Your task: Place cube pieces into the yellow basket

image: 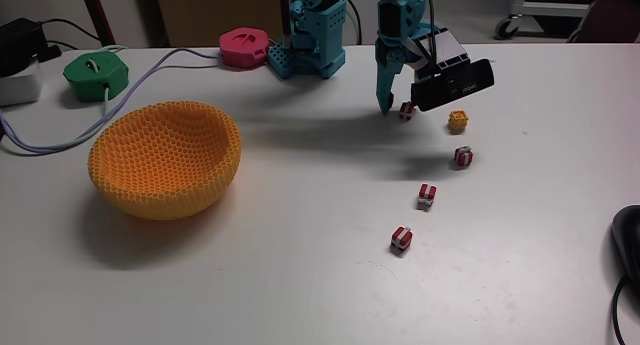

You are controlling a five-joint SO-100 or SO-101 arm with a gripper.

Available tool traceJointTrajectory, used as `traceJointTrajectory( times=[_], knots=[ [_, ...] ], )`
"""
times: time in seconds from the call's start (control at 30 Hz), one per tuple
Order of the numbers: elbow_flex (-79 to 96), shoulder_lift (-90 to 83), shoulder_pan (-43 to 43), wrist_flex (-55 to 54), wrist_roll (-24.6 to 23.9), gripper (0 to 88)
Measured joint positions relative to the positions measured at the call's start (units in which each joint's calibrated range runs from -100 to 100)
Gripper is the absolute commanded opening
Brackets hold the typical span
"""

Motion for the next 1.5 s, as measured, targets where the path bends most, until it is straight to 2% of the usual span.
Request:
traceJointTrajectory(
  times=[0.13, 0.27, 0.47, 0.57, 0.73, 0.8, 0.97, 1.13, 1.3, 1.37, 1.5],
  knots=[
    [-1.08, 2.56, 0.39, -3.66, 1.81, 18.1],
    [-1.18, 3.94, 1.55, -4.1, 2.2, 0.0],
    [-0.49, 4.03, 2.22, -3.22, 2.69, 0.0],
    [-3.45, 4.92, 2.9, 2.88, 3.27, 0.0],
    [-19.8, 4.33, 14.8, 27.84, 12.11, 0.0],
    [-25.91, 3.44, 20.21, 34.72, 14.55, 0.0],
    [-34.48, 3.44, 30.17, 39.93, 21.98, 0.0],
    [-39.21, 3.44, 51.74, 37.83, 34.82, 0.0],
    [-40.2, 3.54, 74.95, 25.07, 48.89, 0.4],
    [-39.9, 3.54, 81.62, 19.74, 52.89, 18.5],
    [-34.88, 3.54, 86.94, 10.54, 58.51, 34.5]
  ],
)
